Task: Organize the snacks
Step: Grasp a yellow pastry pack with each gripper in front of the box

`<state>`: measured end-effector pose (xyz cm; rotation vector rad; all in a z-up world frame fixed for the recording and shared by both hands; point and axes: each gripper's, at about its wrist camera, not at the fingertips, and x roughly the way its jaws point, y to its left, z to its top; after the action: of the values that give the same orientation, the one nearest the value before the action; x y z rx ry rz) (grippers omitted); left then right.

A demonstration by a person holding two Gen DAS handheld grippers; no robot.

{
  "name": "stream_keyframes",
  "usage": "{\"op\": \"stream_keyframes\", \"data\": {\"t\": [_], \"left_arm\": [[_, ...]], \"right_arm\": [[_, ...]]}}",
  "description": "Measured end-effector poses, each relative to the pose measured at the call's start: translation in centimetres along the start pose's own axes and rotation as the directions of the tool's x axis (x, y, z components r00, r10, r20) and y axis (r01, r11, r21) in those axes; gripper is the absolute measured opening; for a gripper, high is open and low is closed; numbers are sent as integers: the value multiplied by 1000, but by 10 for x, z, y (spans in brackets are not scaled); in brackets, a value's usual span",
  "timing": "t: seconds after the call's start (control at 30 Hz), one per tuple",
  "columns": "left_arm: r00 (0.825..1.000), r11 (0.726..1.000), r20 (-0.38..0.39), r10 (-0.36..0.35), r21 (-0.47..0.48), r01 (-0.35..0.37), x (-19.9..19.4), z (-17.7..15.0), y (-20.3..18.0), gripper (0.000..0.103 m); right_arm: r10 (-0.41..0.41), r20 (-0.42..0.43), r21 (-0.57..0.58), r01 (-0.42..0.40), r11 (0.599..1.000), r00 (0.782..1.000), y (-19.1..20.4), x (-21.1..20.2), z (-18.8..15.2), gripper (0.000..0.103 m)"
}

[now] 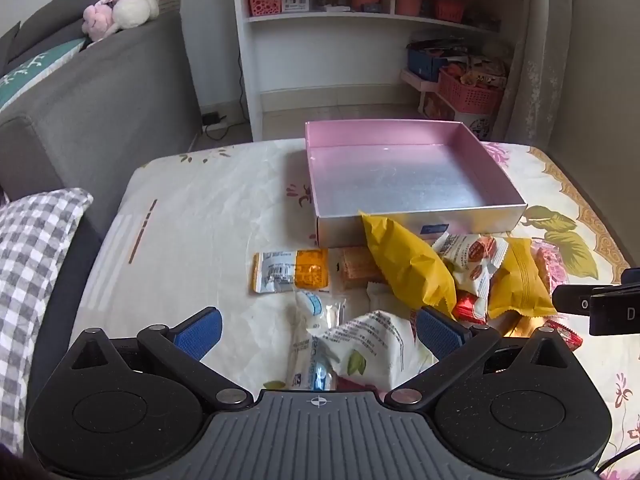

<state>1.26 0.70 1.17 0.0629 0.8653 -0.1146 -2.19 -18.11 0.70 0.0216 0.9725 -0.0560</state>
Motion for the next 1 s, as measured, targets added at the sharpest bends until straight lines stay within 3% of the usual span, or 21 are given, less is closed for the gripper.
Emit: {"op": "stream_keyframes", "data": {"t": [0.13, 0.27, 0.37, 0.67, 0.73, 1.0], "left_arm": [[998, 998, -2, -60, 2, 60, 13, 10, 10, 103], [997, 997, -10, -83, -8, 83, 25, 19, 15, 103], [990, 990, -39, -133, -61, 130, 35, 27, 18, 103], [954, 946, -81, -290, -177, 272, 63, 37, 3, 100], [944, 934, -89, -318, -201, 296, 69, 38, -1, 97], [931, 917, -128, -343, -263, 301, 90, 39, -12, 74]], "right_arm": [[27, -55, 48, -25, 999, 998, -9, 12, 9, 96], [104, -102, 91, -95, 991, 989, -17, 29, 18, 96], [159, -131, 132, -142, 981, 979, -16, 36, 21, 93], [245, -123, 242, -210, 947, 962, -27, 66, 29, 62], [284, -110, 285, -243, 927, 952, -30, 70, 30, 58], [273, -112, 343, -220, 913, 956, -38, 85, 32, 54]]}}
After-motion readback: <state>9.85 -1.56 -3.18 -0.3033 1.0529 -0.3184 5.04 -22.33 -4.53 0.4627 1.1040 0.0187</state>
